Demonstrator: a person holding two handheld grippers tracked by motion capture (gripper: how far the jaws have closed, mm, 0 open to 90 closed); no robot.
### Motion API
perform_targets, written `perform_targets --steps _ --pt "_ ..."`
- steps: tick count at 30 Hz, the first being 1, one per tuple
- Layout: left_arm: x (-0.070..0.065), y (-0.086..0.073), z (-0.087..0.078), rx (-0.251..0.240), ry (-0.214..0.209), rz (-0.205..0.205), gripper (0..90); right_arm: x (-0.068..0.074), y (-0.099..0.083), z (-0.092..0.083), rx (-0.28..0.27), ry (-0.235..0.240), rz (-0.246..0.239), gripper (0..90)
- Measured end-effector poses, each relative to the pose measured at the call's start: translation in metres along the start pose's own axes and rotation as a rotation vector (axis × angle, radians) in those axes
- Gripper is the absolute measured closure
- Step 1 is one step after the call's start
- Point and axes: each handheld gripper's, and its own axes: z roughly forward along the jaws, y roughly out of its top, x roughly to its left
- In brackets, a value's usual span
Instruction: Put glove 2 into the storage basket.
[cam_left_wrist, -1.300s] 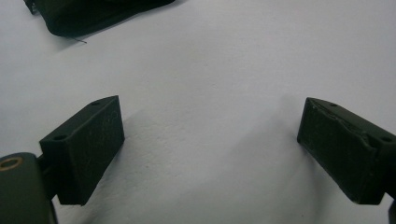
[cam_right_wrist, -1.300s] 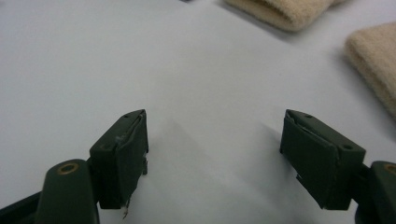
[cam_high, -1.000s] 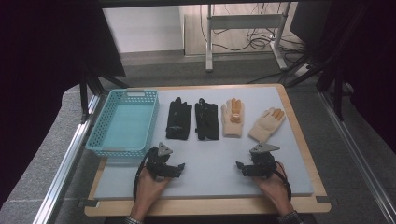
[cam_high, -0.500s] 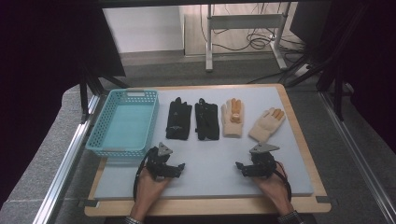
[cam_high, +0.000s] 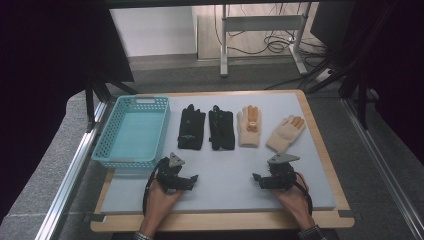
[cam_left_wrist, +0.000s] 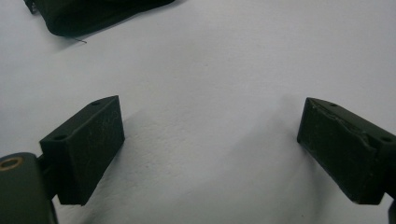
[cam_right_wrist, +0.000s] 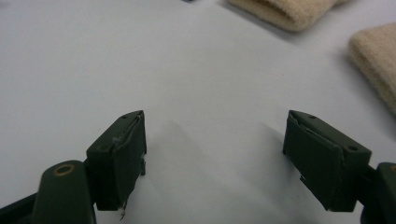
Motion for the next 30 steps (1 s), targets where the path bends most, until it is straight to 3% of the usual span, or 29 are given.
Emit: perform_targets --steps 13,23,30 --pt "0.0 0.0 0.0 0.0 -0.001 0.0 7.6 -0.002 0.013 0.0 0.0 0.019 0.002 23.1" --pt "0.0 0.0 0.0 0.001 -0.001 0.0 7.6 -0.004 0.041 0.01 -0.015 0.04 -0.013 23.3" --pt "0.0 0.0 0.0 0.001 -0.001 0.0 7.6 -0.007 0.071 0.023 -0.033 0.067 -0.029 30.1"
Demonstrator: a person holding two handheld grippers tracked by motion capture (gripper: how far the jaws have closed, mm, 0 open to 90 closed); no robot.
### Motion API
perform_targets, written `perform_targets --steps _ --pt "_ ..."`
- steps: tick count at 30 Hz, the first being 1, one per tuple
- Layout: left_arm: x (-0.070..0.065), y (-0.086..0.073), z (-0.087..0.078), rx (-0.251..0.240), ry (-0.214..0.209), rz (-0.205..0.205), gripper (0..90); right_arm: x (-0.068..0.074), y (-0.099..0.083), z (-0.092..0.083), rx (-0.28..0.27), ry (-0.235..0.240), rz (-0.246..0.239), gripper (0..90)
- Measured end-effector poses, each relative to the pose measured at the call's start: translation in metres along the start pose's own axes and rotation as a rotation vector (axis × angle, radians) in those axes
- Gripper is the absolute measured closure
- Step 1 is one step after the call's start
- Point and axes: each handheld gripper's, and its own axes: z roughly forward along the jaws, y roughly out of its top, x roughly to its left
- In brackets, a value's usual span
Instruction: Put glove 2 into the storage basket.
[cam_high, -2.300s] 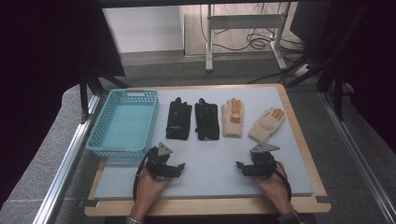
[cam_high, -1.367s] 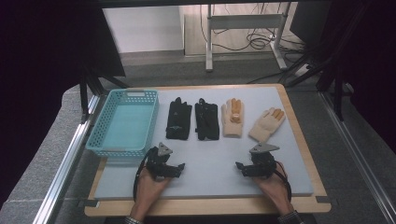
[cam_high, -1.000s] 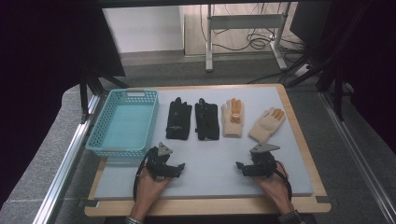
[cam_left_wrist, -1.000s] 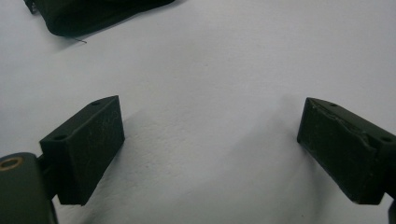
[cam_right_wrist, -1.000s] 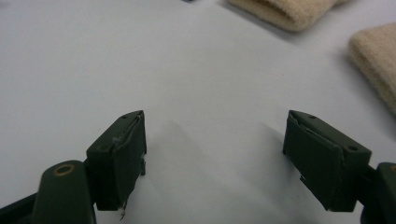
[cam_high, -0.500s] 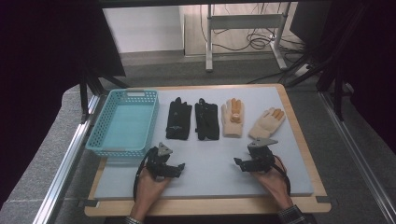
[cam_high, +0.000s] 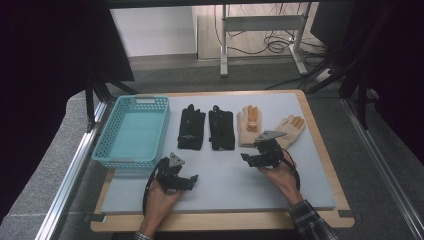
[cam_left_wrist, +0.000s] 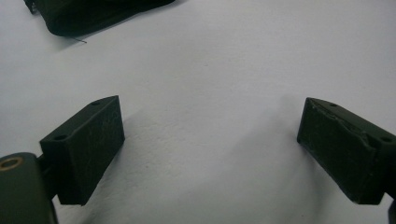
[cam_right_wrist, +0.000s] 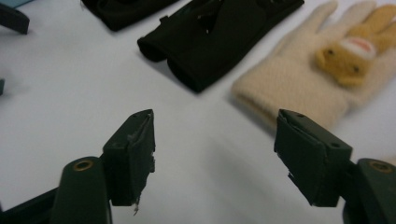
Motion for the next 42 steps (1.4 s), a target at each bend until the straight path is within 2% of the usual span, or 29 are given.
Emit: perform_targets --steps 8,11,13,17,19,23,25,31,33,36,38,42 --pt "0.0 0.0 0.0 0.0 0.0 0.0 7.6 -0.002 0.029 0.026 0.0 0.007 -0.03 38.4" --pt "0.0 0.0 0.0 -0.004 0.0 -0.005 7.6 -0.005 0.042 0.041 0.006 0.007 -0.035 39.2" --pt "0.0 0.0 0.0 -0.004 0.0 -0.005 7.6 -0.006 0.045 0.043 0.007 0.006 -0.041 39.2" --pt "0.0 0.0 0.0 -0.002 0.0 -0.003 7.6 -0.008 0.063 0.062 0.012 -0.006 -0.048 35.4" --pt "0.0 0.0 0.0 -0.003 0.0 -0.003 7.6 -0.009 0.066 0.065 0.014 -0.008 -0.048 34.2" --pt "0.0 0.0 0.0 -0.003 -0.001 -0.003 7.6 -0.015 0.081 0.086 0.027 -0.015 -0.023 28.7" --pt "0.0 0.0 0.0 -0.004 -0.001 -0.004 7.6 -0.015 0.083 0.089 0.033 -0.018 -0.02 28.0" --pt "0.0 0.0 0.0 0.0 -0.002 -0.001 7.6 -0.018 0.088 0.118 0.074 -0.029 0.0 24.2" --pt "0.0 0.0 0.0 -0.001 -0.002 -0.001 7.6 -0.019 0.087 0.131 0.105 -0.043 -0.004 23.8" --pt "0.0 0.0 0.0 -0.001 -0.002 -0.001 7.6 -0.018 0.085 0.139 0.129 -0.046 -0.02 23.5" --pt "0.0 0.0 0.0 0.0 -0.001 -0.001 7.6 -0.018 0.085 0.139 0.122 -0.042 -0.005 31.7" --pt "0.0 0.0 0.0 0.002 -0.002 0.0 7.6 -0.015 0.087 0.135 0.135 -0.031 0.023 61.4"
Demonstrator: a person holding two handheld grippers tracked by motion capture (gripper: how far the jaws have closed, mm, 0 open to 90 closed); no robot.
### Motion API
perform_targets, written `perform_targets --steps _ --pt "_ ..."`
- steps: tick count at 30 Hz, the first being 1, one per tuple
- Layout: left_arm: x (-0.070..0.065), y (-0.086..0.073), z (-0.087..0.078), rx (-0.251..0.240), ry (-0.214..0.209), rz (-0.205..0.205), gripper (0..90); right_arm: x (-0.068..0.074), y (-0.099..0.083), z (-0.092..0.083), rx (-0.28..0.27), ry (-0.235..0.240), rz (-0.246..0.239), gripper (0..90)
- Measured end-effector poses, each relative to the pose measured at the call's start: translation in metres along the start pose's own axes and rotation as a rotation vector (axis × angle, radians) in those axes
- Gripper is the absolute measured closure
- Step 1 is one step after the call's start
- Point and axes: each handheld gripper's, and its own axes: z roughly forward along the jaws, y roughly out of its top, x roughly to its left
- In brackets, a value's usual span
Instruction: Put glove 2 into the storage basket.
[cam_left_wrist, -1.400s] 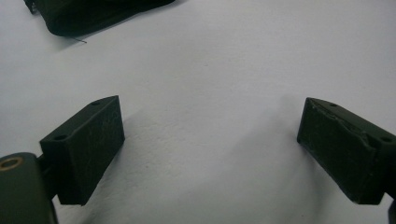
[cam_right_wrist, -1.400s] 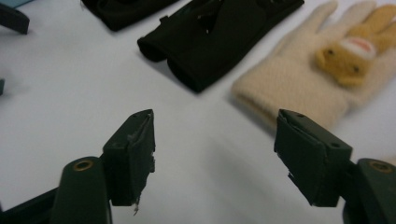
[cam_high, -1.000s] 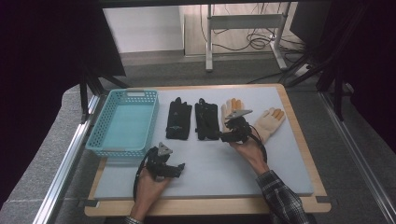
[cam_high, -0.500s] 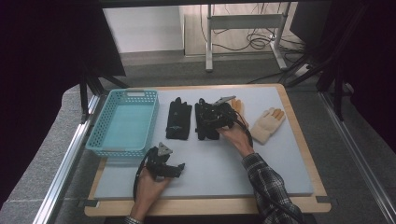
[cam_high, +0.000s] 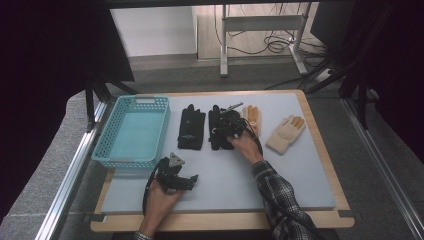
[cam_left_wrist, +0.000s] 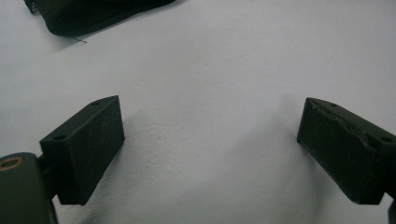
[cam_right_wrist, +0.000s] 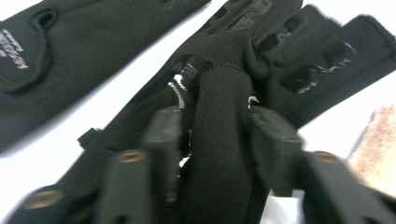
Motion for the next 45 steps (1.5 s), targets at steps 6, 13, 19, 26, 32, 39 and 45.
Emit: perform_targets --steps 6,13,19,26,32,39,45 --pt "0.0 0.0 0.0 -0.002 0.0 -0.001 7.6 -0.003 0.0 -0.004 0.004 0.0 0.026 79.8" --pt "0.0 0.0 0.0 -0.001 0.0 0.0 7.6 -0.004 0.0 -0.026 -0.045 0.019 0.041 80.5" --pt "0.0 0.0 0.0 0.0 0.001 0.001 7.6 0.005 0.0 -0.056 -0.099 0.037 0.033 80.5" --pt "0.0 0.0 0.0 -0.003 -0.001 -0.001 7.6 0.026 -0.011 -0.1 -0.136 0.074 -0.012 80.3" --pt "0.0 0.0 0.0 -0.003 0.001 -0.002 7.6 0.047 -0.04 -0.133 -0.146 0.09 -0.035 80.1" --pt "0.0 0.0 0.0 -0.005 0.001 -0.003 7.6 0.065 -0.082 -0.145 -0.14 0.141 -0.008 79.5" --pt "0.0 0.0 0.0 -0.006 0.002 -0.006 7.6 0.072 -0.108 -0.127 -0.091 0.144 -0.018 65.5"
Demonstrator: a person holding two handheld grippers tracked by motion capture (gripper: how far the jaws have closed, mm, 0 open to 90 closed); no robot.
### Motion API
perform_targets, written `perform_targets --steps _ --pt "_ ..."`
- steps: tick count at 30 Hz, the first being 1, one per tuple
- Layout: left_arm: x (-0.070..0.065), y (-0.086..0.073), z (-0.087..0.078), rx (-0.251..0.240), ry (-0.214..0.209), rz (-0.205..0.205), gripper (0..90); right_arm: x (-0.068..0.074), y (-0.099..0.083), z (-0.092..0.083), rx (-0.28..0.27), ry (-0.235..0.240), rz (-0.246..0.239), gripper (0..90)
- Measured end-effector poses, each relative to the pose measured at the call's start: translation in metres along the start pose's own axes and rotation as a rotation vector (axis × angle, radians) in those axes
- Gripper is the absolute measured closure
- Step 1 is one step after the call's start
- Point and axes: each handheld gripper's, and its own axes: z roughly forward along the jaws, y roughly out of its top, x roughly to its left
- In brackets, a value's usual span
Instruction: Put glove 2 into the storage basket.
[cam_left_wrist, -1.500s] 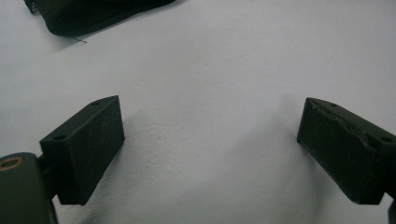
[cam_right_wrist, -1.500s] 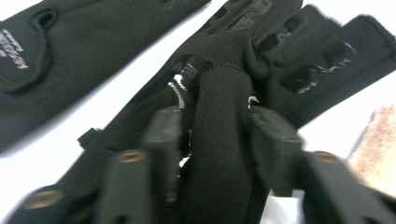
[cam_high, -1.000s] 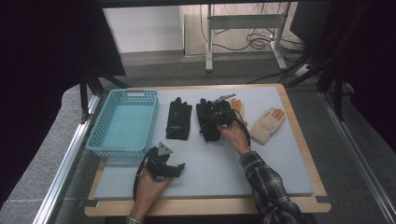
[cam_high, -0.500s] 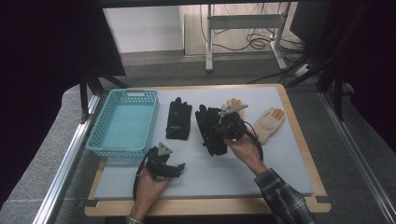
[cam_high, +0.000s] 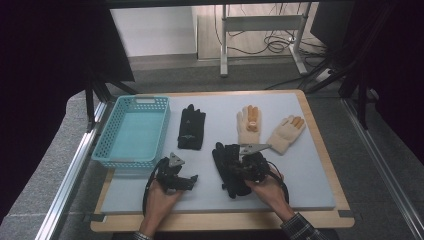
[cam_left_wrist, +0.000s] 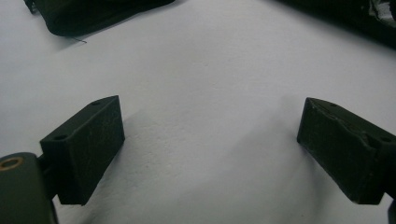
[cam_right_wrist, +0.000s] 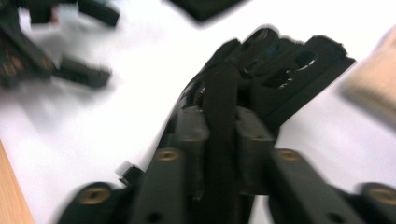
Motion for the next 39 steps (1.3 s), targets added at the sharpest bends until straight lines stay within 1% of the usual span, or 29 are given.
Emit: perform_targets --steps 1,2,3,4,6,7,8,9,10,11,12,13,14,15,16,17,18,21,23,24,25,26,27,29,31,32,36,38,39 --pt "0.0 0.0 0.0 0.0 0.0 0.0 7.7 -0.001 -0.003 0.001 0.017 0.002 -0.013 59.9" --pt "0.0 0.0 0.0 0.0 0.0 0.0 7.6 -0.004 -0.005 -0.004 0.01 0.016 -0.016 49.9" --pt "0.0 0.0 0.0 0.0 0.0 0.0 7.6 -0.004 -0.005 -0.004 0.01 0.016 -0.016 49.9" --pt "0.0 0.0 0.0 0.001 0.0 0.001 7.6 -0.006 -0.006 -0.008 0.006 0.02 -0.011 47.2" --pt "0.0 0.0 0.0 0.001 0.0 0.0 7.6 -0.013 -0.009 -0.02 -0.014 0.004 -0.001 46.6" --pt "0.0 0.0 0.0 0.004 0.0 0.005 7.6 -0.016 -0.011 -0.025 -0.017 -0.007 0.007 49.9" --pt "0.0 0.0 0.0 0.004 -0.001 0.004 7.6 -0.023 -0.018 -0.032 -0.006 -0.019 0.019 64.0" --pt "0.0 0.0 0.0 0.004 0.0 0.005 7.6 -0.023 -0.018 -0.032 -0.006 -0.019 0.019 64.0" --pt "0.0 0.0 0.0 0.004 0.0 0.004 7.6 -0.026 -0.028 -0.035 0.011 -0.037 0.026 74.0" --pt "0.0 0.0 0.0 0.004 0.0 0.004 7.6 -0.026 -0.028 -0.035 0.011 -0.037 0.026 74.0" --pt "0.0 0.0 0.0 0.004 0.0 0.004 7.6 -0.029 -0.039 -0.034 0.032 -0.033 0.036 78.9" --pt "0.0 0.0 0.0 0.003 -0.001 0.004 7.6 -0.029 -0.039 -0.034 0.032 -0.033 0.036 78.9" --pt "0.0 0.0 0.0 0.003 0.0 0.004 7.6 -0.029 -0.047 -0.03 0.045 -0.032 0.033 80.2" --pt "0.0 0.0 0.0 0.003 0.0 0.003 7.6 -0.029 -0.047 -0.03 0.045 -0.032 0.033 80.2" --pt "0.0 0.0 0.0 0.003 0.0 0.004 7.6 -0.027 -0.052 -0.026 0.048 -0.02 0.031 80.3" --pt "0.0 0.0 0.0 0.003 0.0 0.004 7.6 -0.027 -0.052 -0.026 0.048 -0.02 0.031 80.3" --pt "0.0 0.0 0.0 0.003 0.0 0.004 7.6 -0.023 -0.055 -0.022 0.05 -0.015 0.025 80.5" --pt "0.0 0.0 0.0 0.003 0.0 0.004 7.6 -0.018 -0.056 -0.02 0.048 -0.01 0.011 80.8" --pt "0.0 0.0 0.0 0.003 -0.001 0.004 7.6 -0.013 -0.056 -0.019 0.047 0.011 0.011 80.7" --pt "0.0 0.0 0.0 0.004 0.0 0.004 7.6 -0.007 -0.056 -0.017 0.045 0.026 0.0 80.7" --pt "0.0 0.0 0.0 0.004 -0.001 0.004 7.6 -0.007 -0.056 -0.017 0.045 0.026 0.0 80.7" --pt "0.0 0.0 0.0 0.004 -0.001 0.005 7.6 0.0 -0.055 -0.014 0.047 0.048 -0.01 80.7" --pt "0.0 0.0 0.0 0.004 -0.001 0.005 7.6 0.0 -0.055 -0.014 0.047 0.048 -0.01 80.7" --pt "0.0 0.0 0.0 0.004 -0.001 0.005 7.6 0.005 -0.052 -0.013 0.054 0.055 -0.041 80.6" --pt "0.0 0.0 0.0 0.004 -0.001 0.005 7.6 0.004 -0.05 -0.014 0.044 0.047 -0.047 79.5" --pt "0.0 0.0 0.0 0.004 -0.001 0.004 7.6 0.003 -0.048 -0.015 0.037 0.043 -0.039 78.5" --pt "0.0 0.0 0.0 0.004 -0.001 0.004 7.6 -0.013 -0.038 -0.019 0.005 0.002 -0.024 72.2" --pt "0.0 0.0 0.0 0.004 -0.001 0.004 7.6 -0.015 -0.037 -0.018 0.002 -0.004 -0.021 71.1" --pt "0.0 0.0 0.0 0.005 -0.001 0.005 7.6 -0.018 -0.033 -0.018 -0.012 -0.011 -0.019 69.0"
